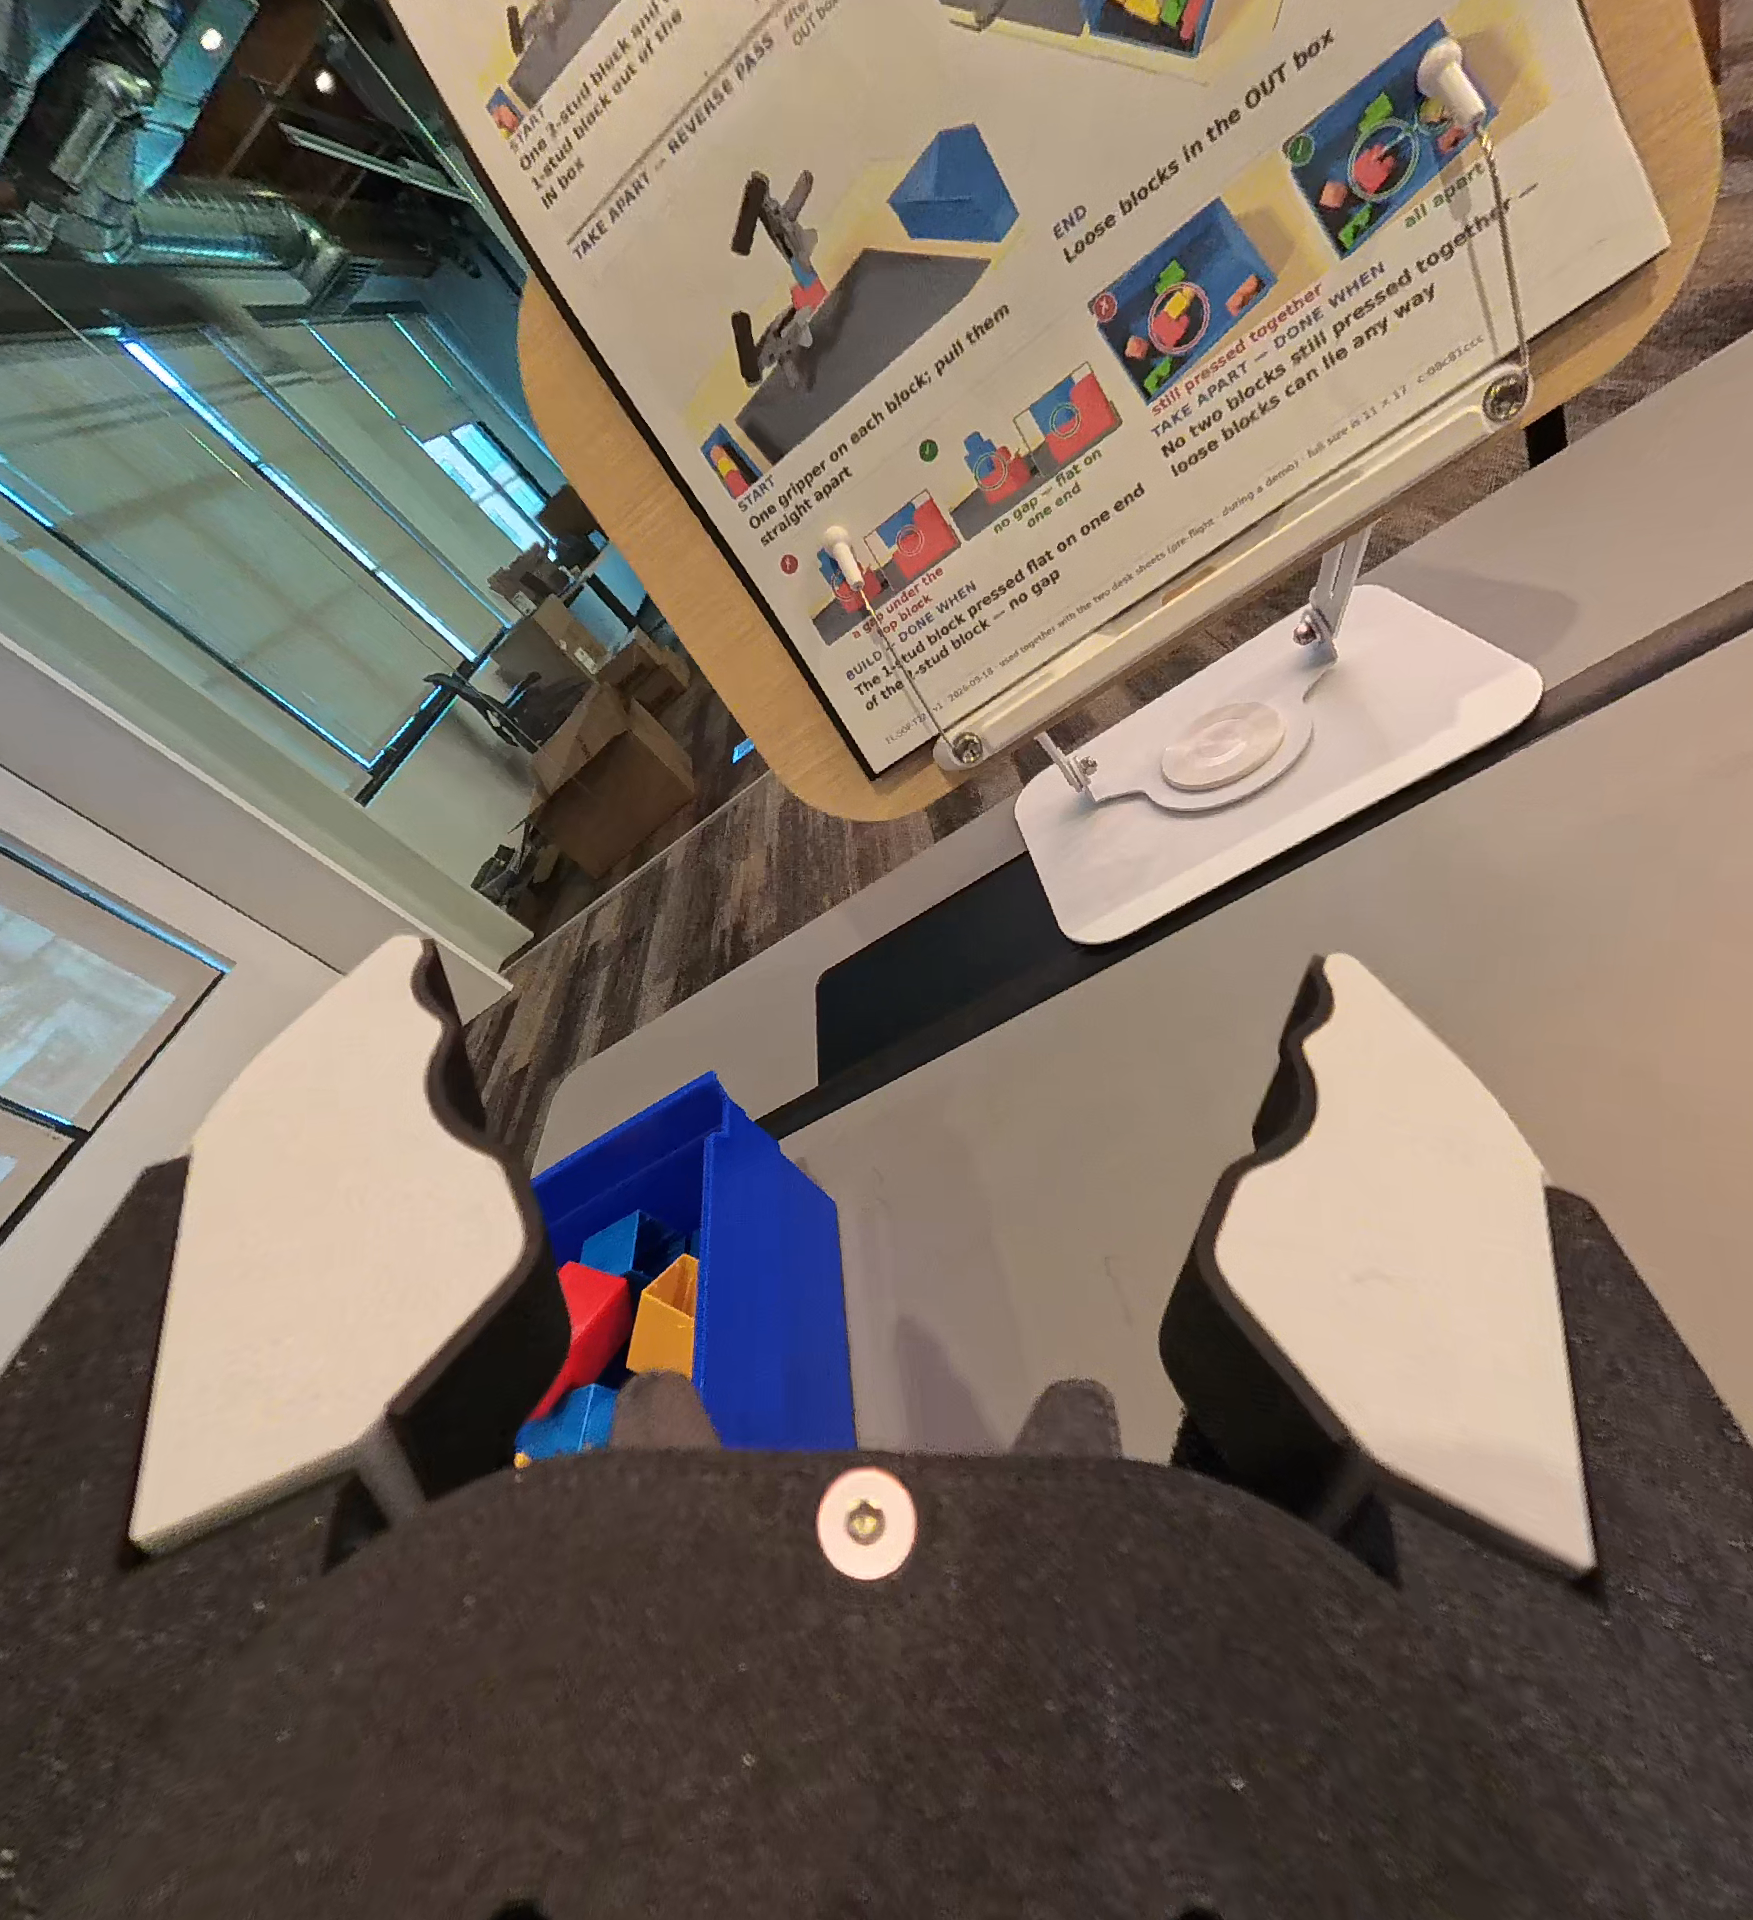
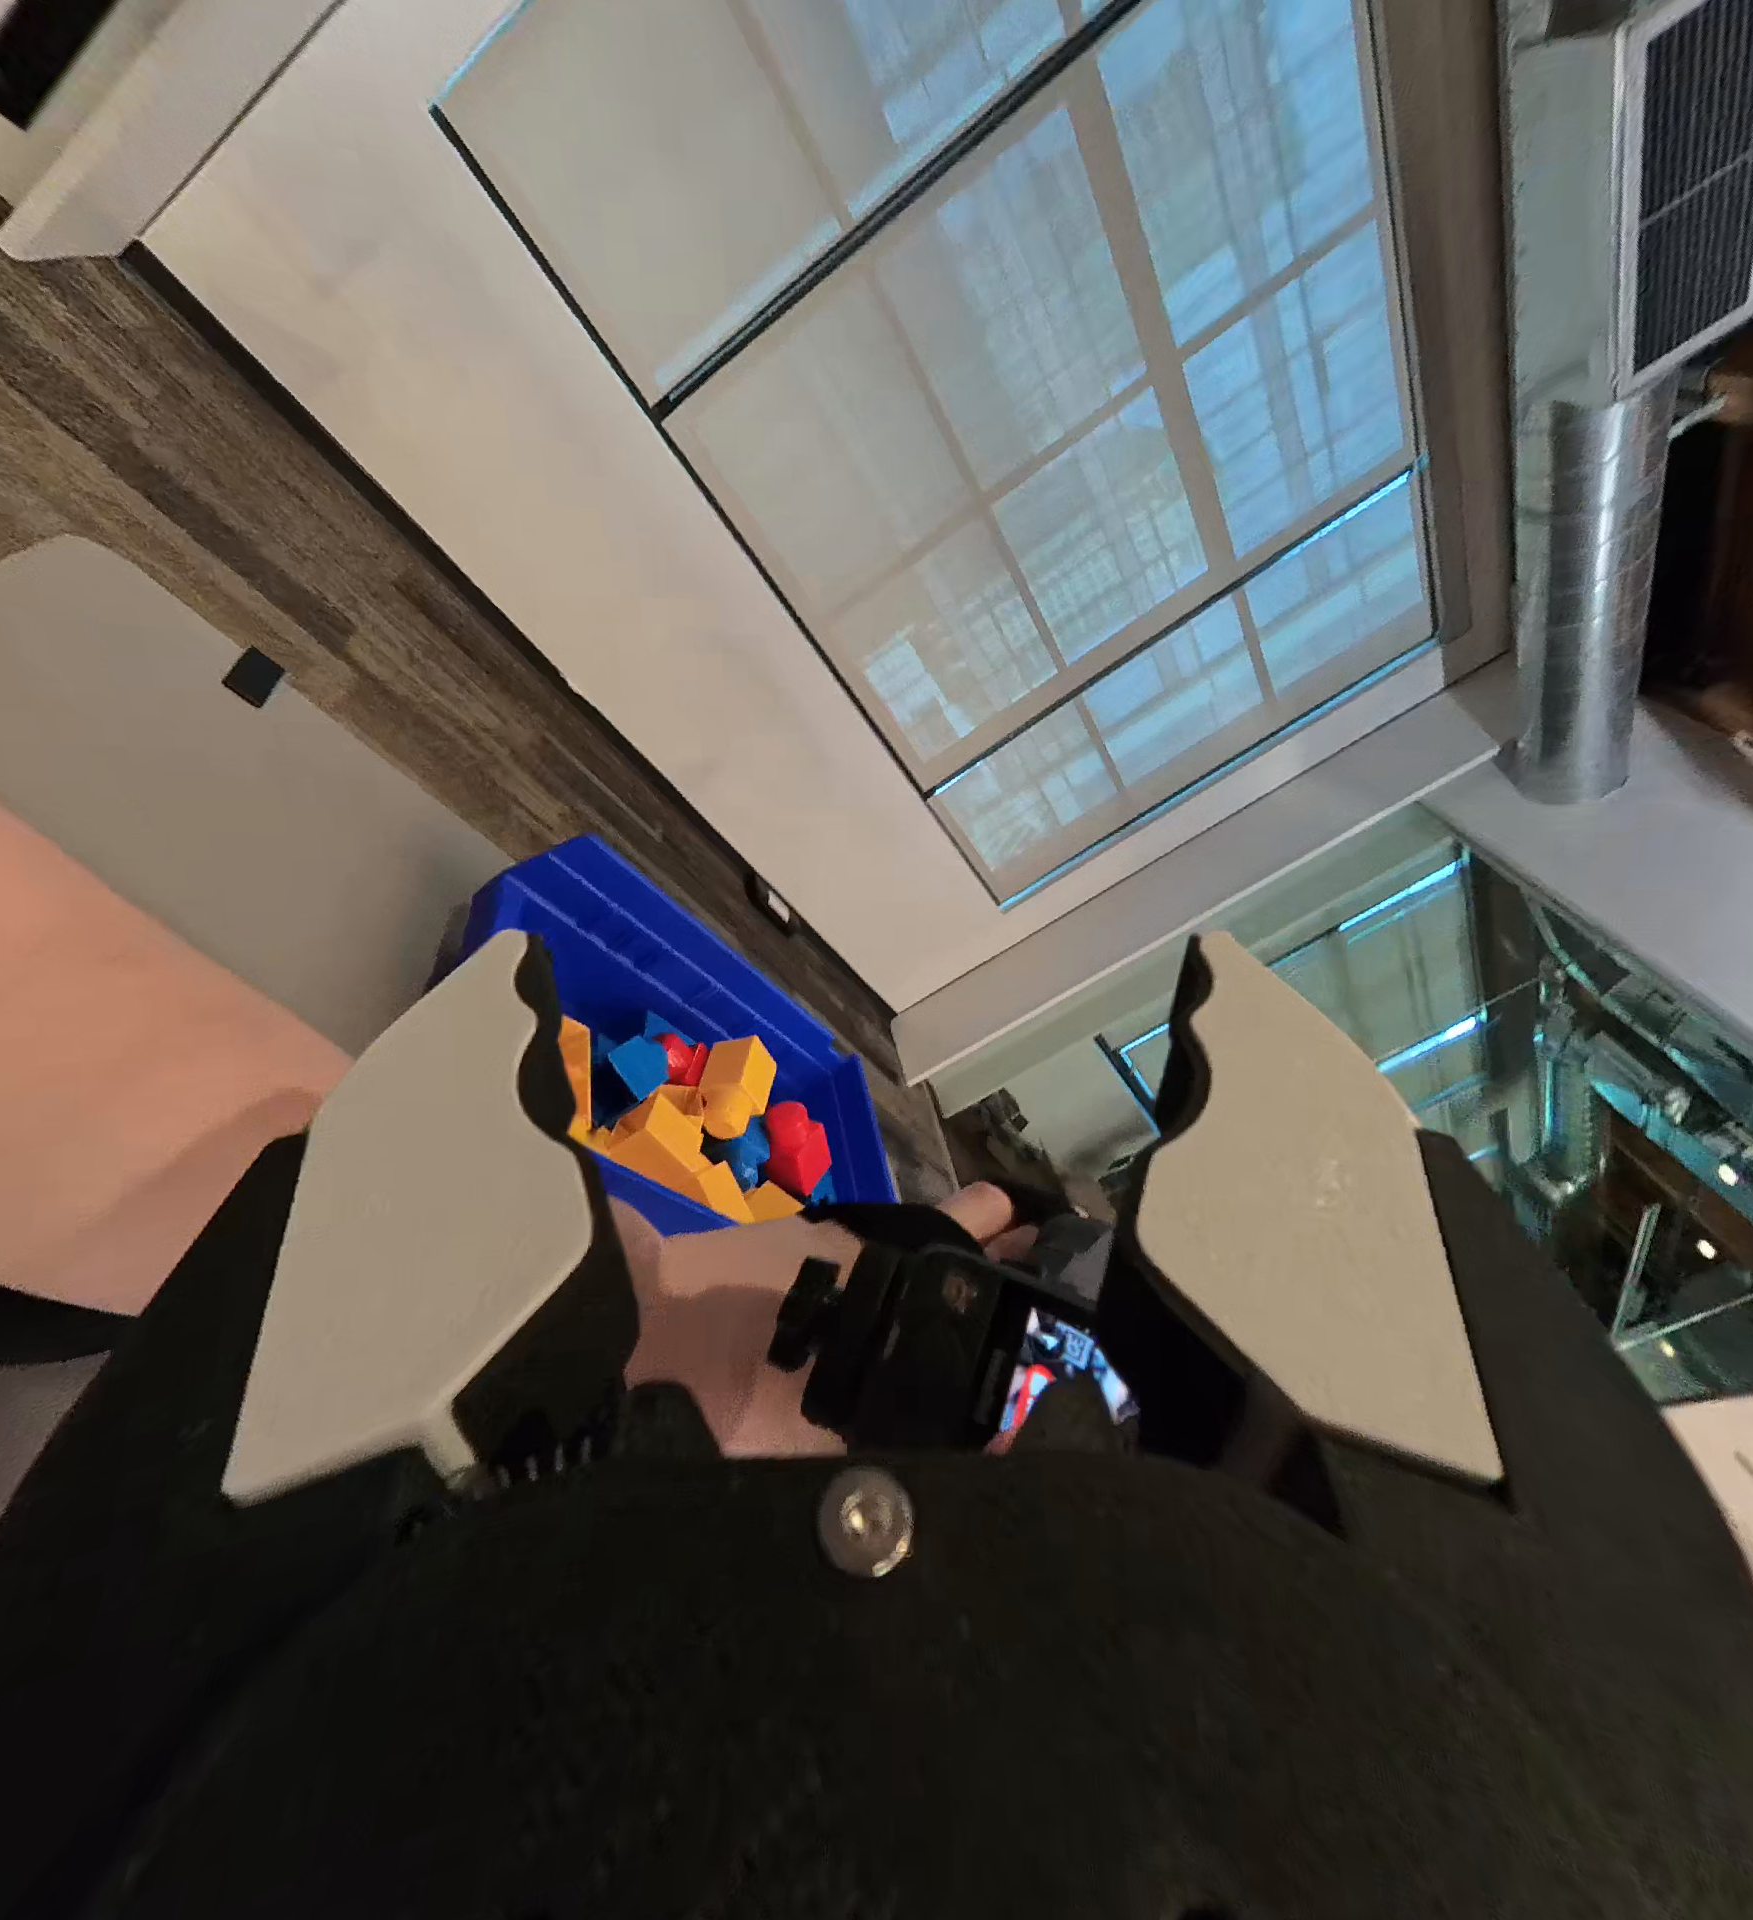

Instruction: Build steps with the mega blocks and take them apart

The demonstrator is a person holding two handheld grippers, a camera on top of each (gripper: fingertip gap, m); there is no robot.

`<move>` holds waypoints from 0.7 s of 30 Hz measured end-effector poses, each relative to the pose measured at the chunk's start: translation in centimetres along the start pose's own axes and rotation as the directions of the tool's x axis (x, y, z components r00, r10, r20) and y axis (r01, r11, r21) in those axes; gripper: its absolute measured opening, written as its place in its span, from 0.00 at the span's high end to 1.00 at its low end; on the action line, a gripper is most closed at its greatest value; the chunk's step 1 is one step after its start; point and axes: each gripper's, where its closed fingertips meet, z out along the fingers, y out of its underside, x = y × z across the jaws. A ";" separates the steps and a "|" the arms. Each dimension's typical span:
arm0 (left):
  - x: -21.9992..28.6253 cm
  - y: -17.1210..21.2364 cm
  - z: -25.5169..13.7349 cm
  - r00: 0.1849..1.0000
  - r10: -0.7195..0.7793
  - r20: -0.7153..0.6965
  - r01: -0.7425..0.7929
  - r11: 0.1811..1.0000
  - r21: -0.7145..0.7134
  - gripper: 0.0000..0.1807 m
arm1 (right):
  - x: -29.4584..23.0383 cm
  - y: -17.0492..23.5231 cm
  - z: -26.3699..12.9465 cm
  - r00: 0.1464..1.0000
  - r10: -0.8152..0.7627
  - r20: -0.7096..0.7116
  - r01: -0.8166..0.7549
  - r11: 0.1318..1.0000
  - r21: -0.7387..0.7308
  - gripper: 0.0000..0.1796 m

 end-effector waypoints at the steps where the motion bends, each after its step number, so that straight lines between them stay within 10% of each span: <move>1: 0.1 0.3 0.2 1.000 0.005 -0.003 -0.005 1.000 -0.016 0.20 | 0.0 0.1 -0.1 1.000 -0.001 -0.004 0.001 1.000 0.004 0.37; 8: -0.1 1.0 0.8 0.999 -0.034 -0.031 0.033 0.999 -0.032 0.21 | 1.6 -2.7 -2.6 0.998 -0.007 -0.062 0.012 0.997 0.076 0.38; 15: -2.2 -2.1 -0.9 0.948 -0.265 -0.177 0.288 0.950 0.122 0.22 | 10.6 5.0 -9.0 0.920 0.213 -0.330 -0.224 0.975 0.003 0.38; 18: -4.1 -6.3 -4.7 0.872 -0.336 -0.356 0.454 0.828 0.330 0.21 | 15.3 11.9 -13.6 0.780 0.326 -0.534 -0.406 0.913 -0.037 0.40; 21: -4.1 -11.9 -12.2 0.774 -0.238 -0.586 0.597 0.582 0.552 0.20 | 15.9 22.3 -17.7 0.700 0.159 -0.697 -0.572 0.709 -0.412 0.38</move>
